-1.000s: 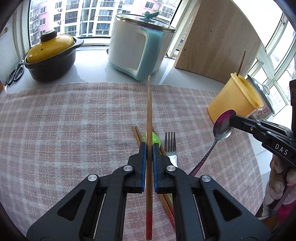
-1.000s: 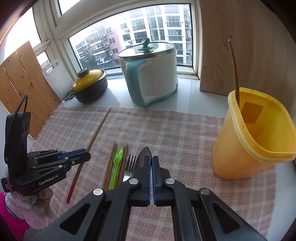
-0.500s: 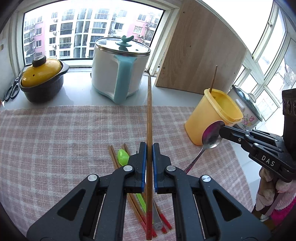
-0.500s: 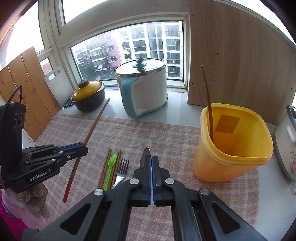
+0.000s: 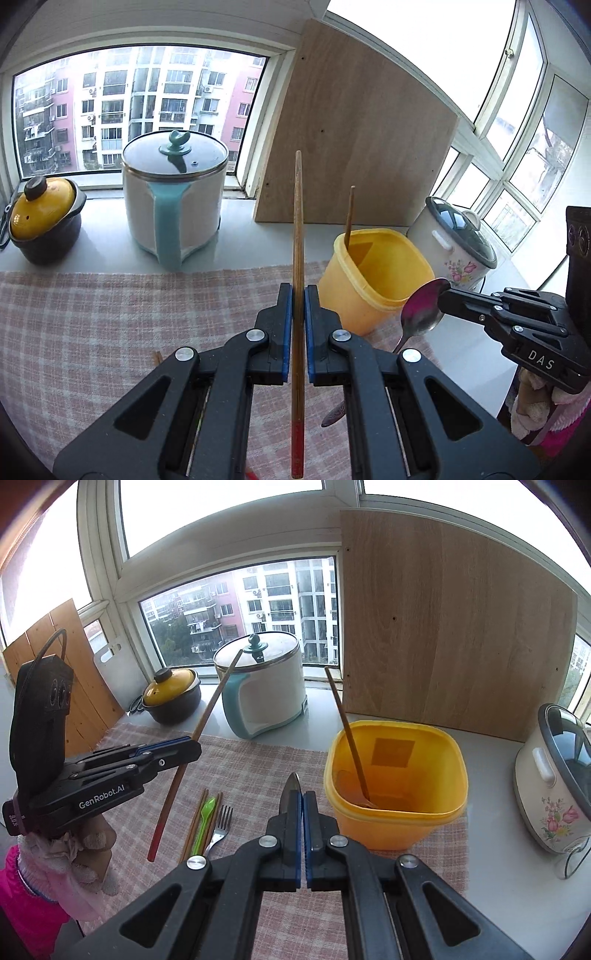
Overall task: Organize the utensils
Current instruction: 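Lift chopstick and metal spoon and carry both toward the yellow container, then open both tools over the yellow container, dropping chopstick and metal spoon, then move both tools back down to the remaining utensils on the cloth, then close the left tool on a wooden chopstick while the right tool grasps the metal fork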
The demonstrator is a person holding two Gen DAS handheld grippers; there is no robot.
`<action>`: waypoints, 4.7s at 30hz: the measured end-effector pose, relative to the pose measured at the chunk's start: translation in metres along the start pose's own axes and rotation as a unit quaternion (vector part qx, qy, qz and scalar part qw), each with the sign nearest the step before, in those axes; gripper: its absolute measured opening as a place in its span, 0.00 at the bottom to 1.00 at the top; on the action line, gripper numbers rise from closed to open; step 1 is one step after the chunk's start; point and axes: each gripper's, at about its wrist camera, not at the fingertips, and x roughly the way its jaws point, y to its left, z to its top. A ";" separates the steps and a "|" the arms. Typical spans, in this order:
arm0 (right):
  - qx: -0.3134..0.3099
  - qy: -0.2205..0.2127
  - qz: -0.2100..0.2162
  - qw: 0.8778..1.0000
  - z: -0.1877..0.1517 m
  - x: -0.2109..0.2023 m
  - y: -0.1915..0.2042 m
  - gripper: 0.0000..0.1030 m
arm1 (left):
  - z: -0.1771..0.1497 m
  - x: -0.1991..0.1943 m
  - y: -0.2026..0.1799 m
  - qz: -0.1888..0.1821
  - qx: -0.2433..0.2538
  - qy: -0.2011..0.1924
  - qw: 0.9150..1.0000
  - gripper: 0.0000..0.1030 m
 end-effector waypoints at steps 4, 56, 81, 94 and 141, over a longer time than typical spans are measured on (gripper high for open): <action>0.001 -0.009 -0.005 1.000 0.007 -0.019 -0.023 0.00 | 0.015 0.010 -0.025 -0.008 0.007 -0.012 1.000 0.04; 0.010 -0.033 -0.064 0.997 0.054 -0.013 -0.140 0.29 | 0.072 0.126 -0.109 0.004 0.021 -0.026 0.999 0.04; 0.046 -0.067 -0.062 0.995 0.021 -0.044 -0.081 0.77 | 0.041 0.022 -0.060 -0.017 0.035 -0.029 0.999 0.37; 0.022 -0.034 -0.005 0.999 -0.016 -0.019 -0.024 0.94 | -0.012 -0.030 0.035 0.124 0.019 0.013 0.992 0.38; 0.175 0.233 0.179 0.940 -0.080 0.213 0.072 0.26 | -0.130 0.048 0.111 0.117 -0.047 0.194 0.973 0.06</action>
